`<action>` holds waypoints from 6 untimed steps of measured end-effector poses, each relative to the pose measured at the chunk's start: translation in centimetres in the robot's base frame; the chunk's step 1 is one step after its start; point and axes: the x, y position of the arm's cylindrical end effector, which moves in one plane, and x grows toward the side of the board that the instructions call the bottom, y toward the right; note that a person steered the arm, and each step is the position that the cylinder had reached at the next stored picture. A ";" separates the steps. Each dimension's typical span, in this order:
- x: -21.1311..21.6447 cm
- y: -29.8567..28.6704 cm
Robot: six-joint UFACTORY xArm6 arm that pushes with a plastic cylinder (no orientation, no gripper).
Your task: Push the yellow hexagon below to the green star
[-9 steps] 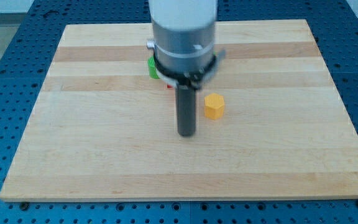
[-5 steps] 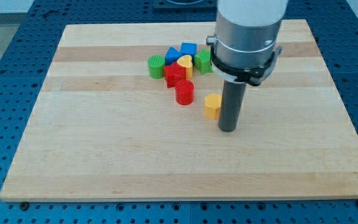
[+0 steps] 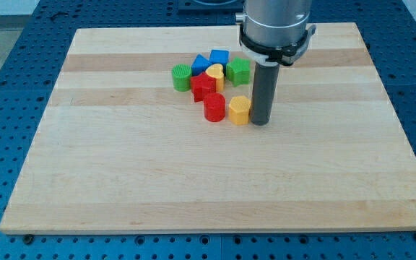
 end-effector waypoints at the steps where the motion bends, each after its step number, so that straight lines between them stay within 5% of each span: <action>1: -0.4 0.7; 2: 0.2 3.4; 3: 5.1 4.1; 6: 5.4 -1.6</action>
